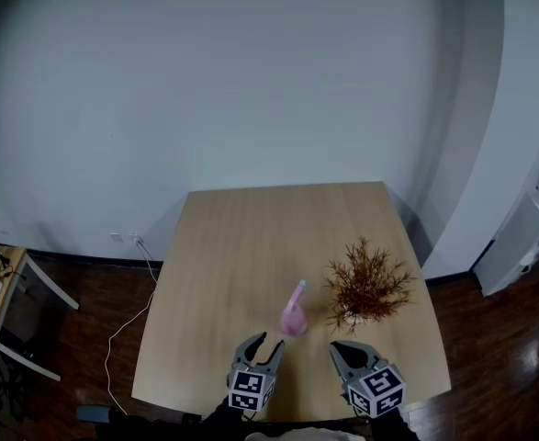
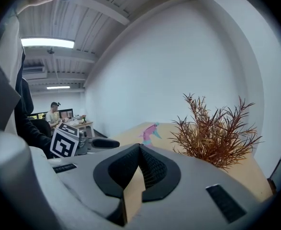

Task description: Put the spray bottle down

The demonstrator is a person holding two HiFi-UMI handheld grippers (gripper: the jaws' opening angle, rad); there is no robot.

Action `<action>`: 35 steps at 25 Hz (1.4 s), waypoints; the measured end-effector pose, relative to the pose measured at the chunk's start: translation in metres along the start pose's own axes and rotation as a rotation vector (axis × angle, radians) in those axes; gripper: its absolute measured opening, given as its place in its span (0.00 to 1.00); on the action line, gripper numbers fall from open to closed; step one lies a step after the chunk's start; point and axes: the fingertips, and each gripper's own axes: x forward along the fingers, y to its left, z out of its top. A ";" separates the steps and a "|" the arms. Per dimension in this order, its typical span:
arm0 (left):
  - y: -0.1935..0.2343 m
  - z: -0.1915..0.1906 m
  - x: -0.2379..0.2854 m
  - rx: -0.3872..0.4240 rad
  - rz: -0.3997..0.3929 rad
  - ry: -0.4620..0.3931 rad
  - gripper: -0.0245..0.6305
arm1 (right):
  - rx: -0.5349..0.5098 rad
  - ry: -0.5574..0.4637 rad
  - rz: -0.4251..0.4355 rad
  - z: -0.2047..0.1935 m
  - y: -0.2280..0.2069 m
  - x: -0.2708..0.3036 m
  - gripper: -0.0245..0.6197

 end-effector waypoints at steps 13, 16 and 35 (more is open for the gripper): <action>-0.020 0.032 -0.044 -0.049 -0.075 0.033 0.05 | 0.002 -0.014 0.032 0.003 0.010 0.005 0.00; -0.030 0.040 -0.047 -0.055 -0.118 0.027 0.05 | 0.004 -0.028 0.039 0.008 0.013 0.004 0.00; -0.042 0.049 -0.046 -0.046 -0.135 0.058 0.05 | -0.034 -0.055 0.047 0.021 0.019 0.001 0.00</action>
